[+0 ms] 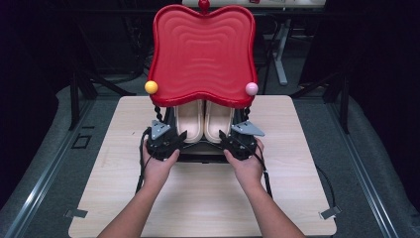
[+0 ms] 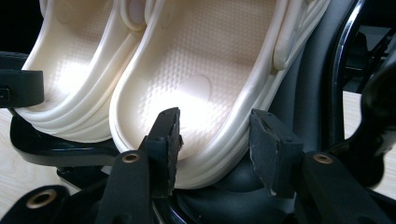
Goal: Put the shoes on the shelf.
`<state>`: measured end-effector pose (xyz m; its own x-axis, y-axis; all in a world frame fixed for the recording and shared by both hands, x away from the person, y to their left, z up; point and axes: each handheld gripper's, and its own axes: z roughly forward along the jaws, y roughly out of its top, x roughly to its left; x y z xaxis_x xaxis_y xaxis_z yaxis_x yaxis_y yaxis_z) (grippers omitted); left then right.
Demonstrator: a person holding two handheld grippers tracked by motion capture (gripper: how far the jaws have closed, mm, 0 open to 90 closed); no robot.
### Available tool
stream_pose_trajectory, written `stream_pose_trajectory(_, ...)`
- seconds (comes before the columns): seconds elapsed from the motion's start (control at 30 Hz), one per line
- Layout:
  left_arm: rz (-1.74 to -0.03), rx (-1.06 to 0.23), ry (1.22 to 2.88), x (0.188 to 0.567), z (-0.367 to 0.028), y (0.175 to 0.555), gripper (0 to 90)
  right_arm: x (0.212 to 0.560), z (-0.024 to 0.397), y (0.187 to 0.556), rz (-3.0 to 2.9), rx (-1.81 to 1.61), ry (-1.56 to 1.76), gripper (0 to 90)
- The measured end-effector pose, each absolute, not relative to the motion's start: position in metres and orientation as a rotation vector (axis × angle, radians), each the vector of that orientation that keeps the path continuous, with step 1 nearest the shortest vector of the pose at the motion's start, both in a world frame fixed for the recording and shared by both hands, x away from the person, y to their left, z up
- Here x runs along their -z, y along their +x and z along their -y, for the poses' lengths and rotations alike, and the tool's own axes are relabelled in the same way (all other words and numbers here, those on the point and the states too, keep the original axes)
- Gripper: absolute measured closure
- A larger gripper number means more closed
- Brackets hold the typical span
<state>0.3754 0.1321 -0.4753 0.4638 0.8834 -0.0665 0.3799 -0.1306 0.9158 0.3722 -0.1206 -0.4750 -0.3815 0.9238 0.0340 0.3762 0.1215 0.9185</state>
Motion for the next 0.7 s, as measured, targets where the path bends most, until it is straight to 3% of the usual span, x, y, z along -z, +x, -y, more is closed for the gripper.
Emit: stream_pose_trajectory(0.7,-1.093,-0.660,1.713,0.4739,-0.1338,0.3806,61.9,0.4736,0.1167,0.3733,-1.815,-1.213,1.270,53.3)
